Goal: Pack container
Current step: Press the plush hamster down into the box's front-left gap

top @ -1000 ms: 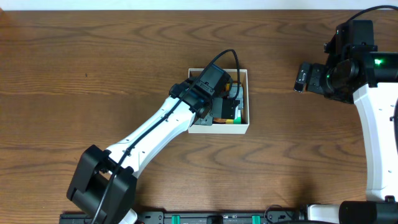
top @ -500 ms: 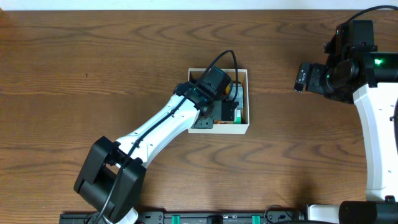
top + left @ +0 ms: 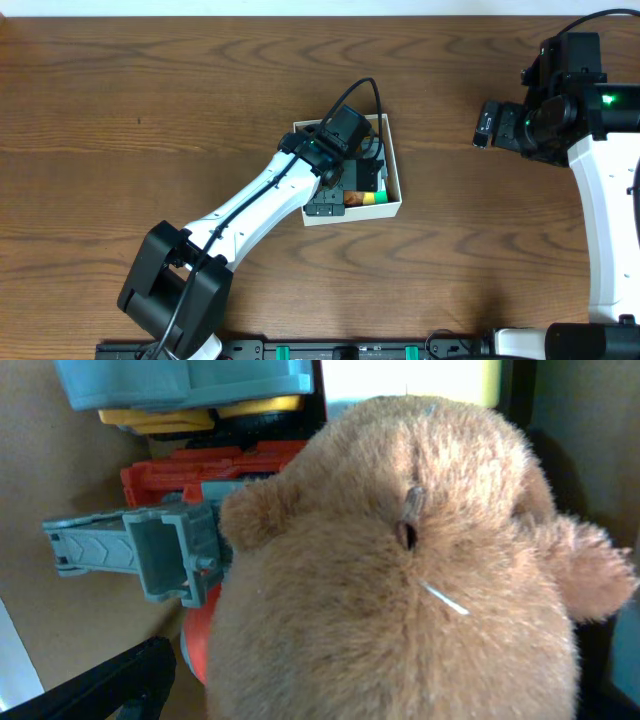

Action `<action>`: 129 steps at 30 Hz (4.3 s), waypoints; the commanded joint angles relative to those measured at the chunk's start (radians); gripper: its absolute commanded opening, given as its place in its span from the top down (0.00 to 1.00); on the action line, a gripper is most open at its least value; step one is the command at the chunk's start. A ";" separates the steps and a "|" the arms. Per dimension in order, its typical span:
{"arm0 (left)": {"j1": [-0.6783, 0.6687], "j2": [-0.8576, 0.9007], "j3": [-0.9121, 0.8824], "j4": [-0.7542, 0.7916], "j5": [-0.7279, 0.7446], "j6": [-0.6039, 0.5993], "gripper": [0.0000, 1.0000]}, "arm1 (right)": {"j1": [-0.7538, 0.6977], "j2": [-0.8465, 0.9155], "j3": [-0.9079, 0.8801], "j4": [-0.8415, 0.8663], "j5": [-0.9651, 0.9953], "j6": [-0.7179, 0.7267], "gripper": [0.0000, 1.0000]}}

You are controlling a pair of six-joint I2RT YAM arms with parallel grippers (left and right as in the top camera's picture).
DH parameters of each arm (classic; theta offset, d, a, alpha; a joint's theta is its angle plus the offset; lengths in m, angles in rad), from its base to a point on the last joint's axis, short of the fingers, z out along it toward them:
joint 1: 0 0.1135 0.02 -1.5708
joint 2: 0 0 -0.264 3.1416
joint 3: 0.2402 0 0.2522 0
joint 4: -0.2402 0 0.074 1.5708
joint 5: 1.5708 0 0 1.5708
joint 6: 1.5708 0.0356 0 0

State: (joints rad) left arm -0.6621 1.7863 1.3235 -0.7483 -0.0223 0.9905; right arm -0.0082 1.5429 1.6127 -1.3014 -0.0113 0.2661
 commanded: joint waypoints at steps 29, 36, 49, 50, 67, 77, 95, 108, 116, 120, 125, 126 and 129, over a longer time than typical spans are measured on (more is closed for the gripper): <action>0.000 -0.162 -0.010 -0.081 0.018 -0.179 0.02 | -0.013 0.000 -0.006 -0.001 0.008 -0.014 0.01; 0.000 -0.208 -0.001 -0.064 0.018 -0.259 0.02 | -0.013 0.000 -0.013 0.003 0.008 -0.014 0.01; 0.000 -0.244 0.001 -0.048 0.019 -0.598 0.88 | -0.013 0.000 -0.104 0.050 0.007 -0.013 0.01; 0.000 -0.237 0.001 -0.046 0.019 -0.635 0.90 | -0.013 0.000 -0.104 0.050 0.007 -0.013 0.01; 0.000 -0.157 0.000 -0.080 0.068 -0.842 0.94 | -0.013 0.000 -0.104 0.053 0.007 -0.013 0.01; 0.000 -0.152 -0.004 -0.089 0.113 -0.848 0.94 | -0.013 0.000 -0.104 0.053 0.007 -0.013 0.01; -0.011 -0.074 -0.189 0.160 0.365 -0.900 0.94 | -0.013 0.000 -0.104 0.054 0.007 -0.013 0.01; -0.023 -0.003 -0.171 0.182 0.369 -0.895 0.94 | -0.013 0.000 -0.104 0.052 0.007 -0.013 0.01; -0.004 -0.155 -0.105 0.117 0.306 -0.888 0.94 | -0.013 0.000 -0.104 0.053 0.008 -0.013 0.01; -0.004 -0.239 -0.076 0.019 0.179 -0.892 0.94 | -0.013 0.000 -0.104 0.053 0.008 -0.014 0.01; -0.004 -0.288 -0.077 -0.114 0.141 -0.934 0.94 | -0.013 0.000 -0.104 0.054 0.007 -0.014 0.01; -0.004 -0.285 -0.078 -0.150 0.141 -0.950 0.94 | -0.013 0.000 -0.104 0.054 0.007 -0.014 0.01; -0.004 -0.269 -0.103 -0.213 0.141 -0.970 0.94 | -0.013 0.000 -0.104 0.053 0.007 -0.013 0.01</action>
State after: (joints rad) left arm -0.6693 1.4990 1.2362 -0.9344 0.1497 0.0570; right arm -0.0082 1.5429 1.5097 -1.2488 -0.0109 0.2661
